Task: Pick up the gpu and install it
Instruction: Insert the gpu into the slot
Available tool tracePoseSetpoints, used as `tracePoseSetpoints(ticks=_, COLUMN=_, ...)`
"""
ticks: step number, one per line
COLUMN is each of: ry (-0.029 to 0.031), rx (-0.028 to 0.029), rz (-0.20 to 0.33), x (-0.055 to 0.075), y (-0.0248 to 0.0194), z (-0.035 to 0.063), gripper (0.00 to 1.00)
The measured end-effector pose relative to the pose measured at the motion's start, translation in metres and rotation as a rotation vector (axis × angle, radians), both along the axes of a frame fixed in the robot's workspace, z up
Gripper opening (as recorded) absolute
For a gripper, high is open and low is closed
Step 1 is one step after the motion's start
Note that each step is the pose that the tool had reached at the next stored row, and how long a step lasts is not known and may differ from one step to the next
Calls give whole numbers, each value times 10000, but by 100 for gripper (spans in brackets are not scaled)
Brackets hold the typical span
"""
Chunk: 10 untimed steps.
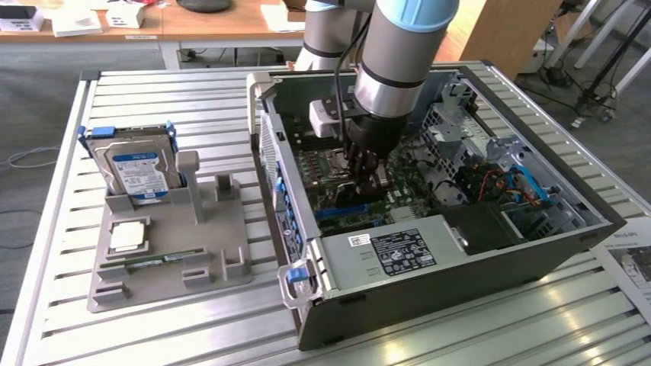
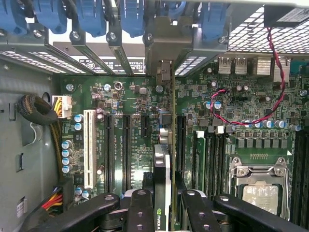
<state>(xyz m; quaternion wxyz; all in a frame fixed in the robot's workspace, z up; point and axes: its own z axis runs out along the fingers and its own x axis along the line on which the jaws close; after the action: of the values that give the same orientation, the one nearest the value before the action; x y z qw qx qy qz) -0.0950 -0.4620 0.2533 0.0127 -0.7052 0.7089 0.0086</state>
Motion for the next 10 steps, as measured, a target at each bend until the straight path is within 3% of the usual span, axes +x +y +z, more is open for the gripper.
tracePoseSetpoints(ticks=10, ry=1, rx=-1, rz=1, x=4, y=-10, z=-6, gripper=27)
